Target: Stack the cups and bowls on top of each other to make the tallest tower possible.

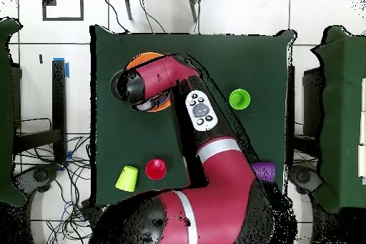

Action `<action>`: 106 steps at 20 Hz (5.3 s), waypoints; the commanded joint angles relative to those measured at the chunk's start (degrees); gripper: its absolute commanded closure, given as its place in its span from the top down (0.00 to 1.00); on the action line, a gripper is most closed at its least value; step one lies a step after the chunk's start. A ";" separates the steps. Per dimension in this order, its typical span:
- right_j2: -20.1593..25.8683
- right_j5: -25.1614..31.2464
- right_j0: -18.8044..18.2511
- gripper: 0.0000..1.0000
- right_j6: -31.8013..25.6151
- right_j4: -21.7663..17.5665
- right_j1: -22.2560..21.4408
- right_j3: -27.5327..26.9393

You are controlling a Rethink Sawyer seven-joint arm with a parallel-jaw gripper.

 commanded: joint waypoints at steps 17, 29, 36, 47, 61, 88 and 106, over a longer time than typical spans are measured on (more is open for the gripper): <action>7.29 12.85 -5.04 0.00 -11.73 6.70 -18.99 14.40; 5.61 -14.80 -8.83 0.00 -2.30 4.22 -30.55 43.85; 3.84 -19.63 -9.34 0.00 -3.79 0.03 -33.52 50.82; 9.12 -12.10 -17.80 0.00 -16.65 -5.14 -24.40 37.78; 12.35 -4.68 -19.19 0.00 -23.56 -9.24 -10.31 18.88; 13.49 7.88 -18.00 1.00 -42.02 -11.61 -5.62 0.37; 12.40 10.94 -20.80 1.00 -52.59 -11.55 -3.05 -6.85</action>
